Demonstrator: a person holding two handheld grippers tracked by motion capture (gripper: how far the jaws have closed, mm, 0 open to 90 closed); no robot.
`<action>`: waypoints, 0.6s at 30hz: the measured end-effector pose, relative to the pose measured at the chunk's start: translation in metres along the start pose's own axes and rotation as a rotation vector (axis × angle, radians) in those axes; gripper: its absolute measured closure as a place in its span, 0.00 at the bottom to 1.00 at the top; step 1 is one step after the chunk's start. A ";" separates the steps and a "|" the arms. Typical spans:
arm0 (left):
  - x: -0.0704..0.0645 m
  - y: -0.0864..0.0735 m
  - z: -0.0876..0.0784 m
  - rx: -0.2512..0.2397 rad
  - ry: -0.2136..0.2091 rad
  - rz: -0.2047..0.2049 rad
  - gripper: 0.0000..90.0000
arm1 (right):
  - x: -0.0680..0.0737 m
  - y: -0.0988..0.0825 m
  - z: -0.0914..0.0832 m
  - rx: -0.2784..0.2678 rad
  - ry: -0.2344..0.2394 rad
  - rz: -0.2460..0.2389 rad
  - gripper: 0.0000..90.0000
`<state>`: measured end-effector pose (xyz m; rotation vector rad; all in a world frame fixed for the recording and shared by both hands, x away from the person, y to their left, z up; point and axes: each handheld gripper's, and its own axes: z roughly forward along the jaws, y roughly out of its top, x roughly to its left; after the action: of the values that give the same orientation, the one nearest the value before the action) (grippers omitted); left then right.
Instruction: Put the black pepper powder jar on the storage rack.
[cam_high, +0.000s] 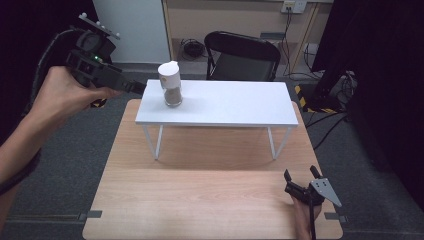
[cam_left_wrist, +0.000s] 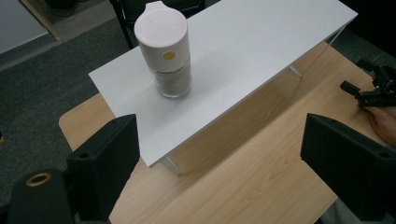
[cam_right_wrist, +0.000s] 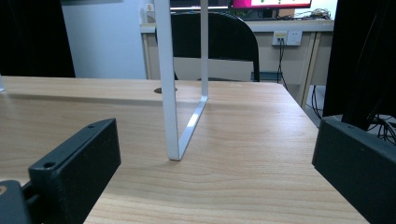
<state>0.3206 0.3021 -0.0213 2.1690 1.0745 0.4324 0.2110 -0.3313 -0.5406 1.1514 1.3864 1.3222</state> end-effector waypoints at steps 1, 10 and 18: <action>0.000 0.000 0.000 0.000 -0.001 -0.001 0.13 | 0.000 0.000 0.000 0.000 -0.001 -0.001 0.01; 0.002 0.000 0.000 -0.002 -0.005 0.000 0.13 | 0.000 0.000 0.000 0.000 -0.003 0.000 0.01; 0.002 0.000 0.002 0.002 -0.005 0.002 0.13 | 0.000 0.000 0.000 0.000 -0.003 0.001 0.01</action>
<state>0.3230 0.3025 -0.0226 2.1722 1.0707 0.4269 0.2107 -0.3309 -0.5406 1.1540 1.3841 1.3202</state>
